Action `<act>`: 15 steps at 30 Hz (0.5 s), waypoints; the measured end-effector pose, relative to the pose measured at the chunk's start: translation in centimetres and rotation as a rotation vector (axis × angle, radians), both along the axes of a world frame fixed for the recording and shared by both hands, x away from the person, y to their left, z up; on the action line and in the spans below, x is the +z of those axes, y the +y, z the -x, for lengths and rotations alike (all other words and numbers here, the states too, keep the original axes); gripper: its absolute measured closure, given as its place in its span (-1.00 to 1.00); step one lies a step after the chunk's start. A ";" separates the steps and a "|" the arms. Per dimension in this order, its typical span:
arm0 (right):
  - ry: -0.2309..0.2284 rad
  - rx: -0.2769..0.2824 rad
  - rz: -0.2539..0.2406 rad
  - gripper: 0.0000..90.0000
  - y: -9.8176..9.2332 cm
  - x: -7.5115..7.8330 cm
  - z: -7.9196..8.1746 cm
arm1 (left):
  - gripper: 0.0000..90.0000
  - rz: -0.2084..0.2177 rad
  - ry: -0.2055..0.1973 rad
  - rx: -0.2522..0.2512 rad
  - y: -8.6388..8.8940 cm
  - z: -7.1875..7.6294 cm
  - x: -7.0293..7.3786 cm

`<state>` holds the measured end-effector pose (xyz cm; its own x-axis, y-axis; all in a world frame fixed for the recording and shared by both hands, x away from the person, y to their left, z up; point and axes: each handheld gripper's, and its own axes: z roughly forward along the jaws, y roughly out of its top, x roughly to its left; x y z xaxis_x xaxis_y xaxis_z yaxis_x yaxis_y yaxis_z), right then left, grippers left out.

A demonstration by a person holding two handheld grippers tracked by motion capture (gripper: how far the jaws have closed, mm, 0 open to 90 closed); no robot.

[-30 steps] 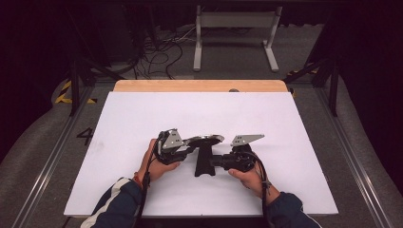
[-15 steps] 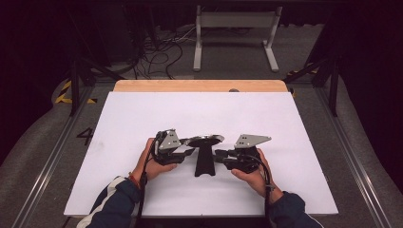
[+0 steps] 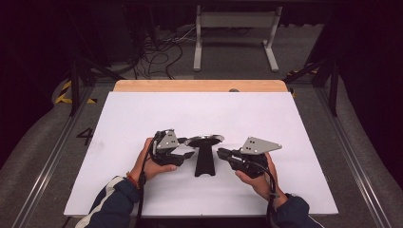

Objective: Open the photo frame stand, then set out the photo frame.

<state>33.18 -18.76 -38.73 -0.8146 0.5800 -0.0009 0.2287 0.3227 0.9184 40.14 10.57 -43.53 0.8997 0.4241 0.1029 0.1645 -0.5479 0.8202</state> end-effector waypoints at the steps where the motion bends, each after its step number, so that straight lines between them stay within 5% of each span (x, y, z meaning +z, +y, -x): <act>1: -0.015 0.002 -0.006 0.93 0.1 0.2 0.3 | -0.05 -0.001 0.000 -0.001 0.0 0.0 0.0; 8: -0.039 0.013 0.014 0.98 2.2 -0.5 1.3 | 0.04 0.016 0.007 0.013 0.0 -0.3 -0.3; 15: -0.031 -0.011 0.057 0.99 4.3 -2.0 1.6 | 0.38 0.011 0.011 0.025 -0.2 -0.8 -0.9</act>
<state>31.58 -14.49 -40.71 -0.8076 0.5868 -0.0597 0.2038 0.3726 0.9053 40.97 10.33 -44.46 0.8899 0.4474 0.0883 0.1867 -0.5342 0.8245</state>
